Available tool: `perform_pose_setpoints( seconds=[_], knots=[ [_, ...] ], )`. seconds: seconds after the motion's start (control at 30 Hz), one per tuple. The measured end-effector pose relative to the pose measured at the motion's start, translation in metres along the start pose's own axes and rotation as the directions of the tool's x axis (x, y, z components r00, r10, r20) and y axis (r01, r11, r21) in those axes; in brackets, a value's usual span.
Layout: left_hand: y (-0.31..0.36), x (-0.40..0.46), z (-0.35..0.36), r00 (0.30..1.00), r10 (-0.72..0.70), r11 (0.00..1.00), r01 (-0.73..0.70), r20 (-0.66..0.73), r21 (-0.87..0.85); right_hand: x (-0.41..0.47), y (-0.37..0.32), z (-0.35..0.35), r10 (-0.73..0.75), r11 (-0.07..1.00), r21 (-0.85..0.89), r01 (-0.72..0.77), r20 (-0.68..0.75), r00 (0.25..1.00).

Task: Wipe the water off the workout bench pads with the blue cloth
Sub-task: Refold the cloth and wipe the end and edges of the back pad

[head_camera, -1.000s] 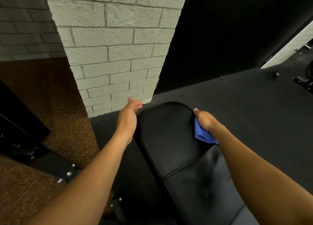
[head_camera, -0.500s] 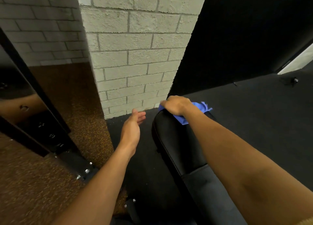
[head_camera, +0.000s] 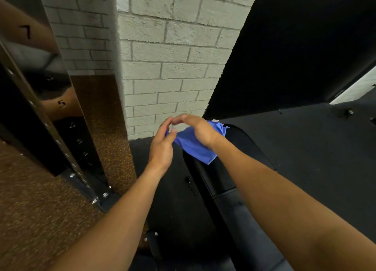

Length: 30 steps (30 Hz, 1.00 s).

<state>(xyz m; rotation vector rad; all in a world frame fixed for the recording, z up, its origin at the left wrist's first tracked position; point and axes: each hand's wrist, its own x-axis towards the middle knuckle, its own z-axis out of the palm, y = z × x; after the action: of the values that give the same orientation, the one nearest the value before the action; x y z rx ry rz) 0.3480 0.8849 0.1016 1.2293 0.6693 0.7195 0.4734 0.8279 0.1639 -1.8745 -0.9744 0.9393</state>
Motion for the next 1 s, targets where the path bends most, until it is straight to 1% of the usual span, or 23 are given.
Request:
perform_pose_setpoints(
  seconds=[0.07,0.1,0.13,0.17,0.2,0.23,0.27,0.3,0.33,0.4,0.43,0.47,0.53,0.6,0.67,0.77,0.83,0.9,1.0],
  knots=[
    [0.0,0.0,0.006,0.996,0.004,0.996,-0.011,0.085,0.083,-0.006,-0.002,-0.006,-0.02,0.986,0.157,0.05,-0.185,0.982],
    [0.001,0.0,0.007,0.995,-0.002,0.985,-0.015,0.101,0.171,-0.009,-0.003,-0.008,-0.003,0.971,0.231,0.062,-0.245,0.97],
    [0.0,0.0,0.008,0.995,0.002,0.954,-0.031,0.097,0.297,-0.01,-0.003,-0.009,0.015,0.952,0.297,0.074,-0.286,0.958],
    [0.002,0.001,0.008,0.996,0.026,0.899,-0.061,0.085,0.434,-0.011,-0.004,-0.011,0.026,0.941,0.328,0.081,-0.311,0.95],
    [0.004,0.0,0.006,0.996,0.067,0.819,-0.091,0.063,0.566,-0.011,-0.003,-0.013,0.04,0.945,0.32,0.073,-0.334,0.942],
    [0.007,-0.001,0.005,0.993,0.104,0.74,-0.109,0.047,0.664,-0.012,-0.002,-0.016,0.048,0.956,0.287,0.059,-0.354,0.934],
    [0.01,-0.002,0.005,0.991,0.127,0.688,-0.117,0.04,0.716,-0.013,-0.001,-0.021,0.047,0.966,0.252,0.051,-0.366,0.929],
    [0.014,-0.002,0.006,0.991,0.128,0.683,-0.119,0.041,0.72,-0.014,-0.002,-0.025,0.04,0.976,0.211,0.045,-0.38,0.924],
    [0.019,0.0,0.009,0.993,0.104,0.723,-0.108,0.047,0.683,-0.015,-0.002,-0.03,0.03,0.985,0.17,0.041,-0.397,0.917],
    [0.032,0.006,0.02,0.998,-0.026,0.831,-0.011,0.057,0.557,-0.017,-0.001,-0.039,0.013,0.994,0.107,0.036,-0.428,0.904],
    [0.038,0.009,0.027,0.991,-0.11,0.853,0.054,0.077,0.519,-0.018,-0.002,-0.044,0.003,0.996,0.076,0.035,-0.443,0.897],
    [0.043,0.014,0.035,0.976,-0.193,0.843,0.11,0.106,0.526,-0.02,-0.002,-0.047,-0.011,0.998,0.052,0.039,-0.454,0.891],
    [0.046,0.021,0.049,0.935,-0.324,0.78,0.177,0.146,0.6,-0.024,-0.003,-0.053,-0.045,0.999,-0.001,0.05,-0.462,0.886],
    [0.042,0.025,0.06,0.904,-0.401,0.713,0.207,0.148,0.671,-0.029,-0.004,-0.057,-0.066,0.998,-0.038,0.055,-0.452,0.889],
    [0.033,0.028,0.067,0.912,-0.387,0.672,0.176,0.138,0.719,-0.034,-0.004,-0.06,-0.074,0.997,-0.051,0.057,-0.447,0.892],
    [0.025,0.028,0.069,0.948,-0.292,0.693,0.119,0.126,0.711,-0.035,-0.007,-0.059,-0.07,0.996,-0.079,0.039,-0.436,0.897],
    [0.025,0.023,0.067,0.953,-0.283,0.741,0.145,0.109,0.656,-0.034,-0.012,-0.054,-0.065,0.992,-0.122,0.016,-0.415,0.908],
    [0.022,0.017,0.065,0.95,-0.303,0.787,0.202,0.08,0.583,-0.033,-0.017,-0.045,-0.079,0.983,-0.181,0.009,-0.383,0.92],
    [0.017,0.001,0.064,0.946,-0.324,0.85,0.289,0.006,0.441,-0.034,-0.025,-0.028,-0.115,0.945,-0.328,0.011,-0.299,0.947]
  ],
)
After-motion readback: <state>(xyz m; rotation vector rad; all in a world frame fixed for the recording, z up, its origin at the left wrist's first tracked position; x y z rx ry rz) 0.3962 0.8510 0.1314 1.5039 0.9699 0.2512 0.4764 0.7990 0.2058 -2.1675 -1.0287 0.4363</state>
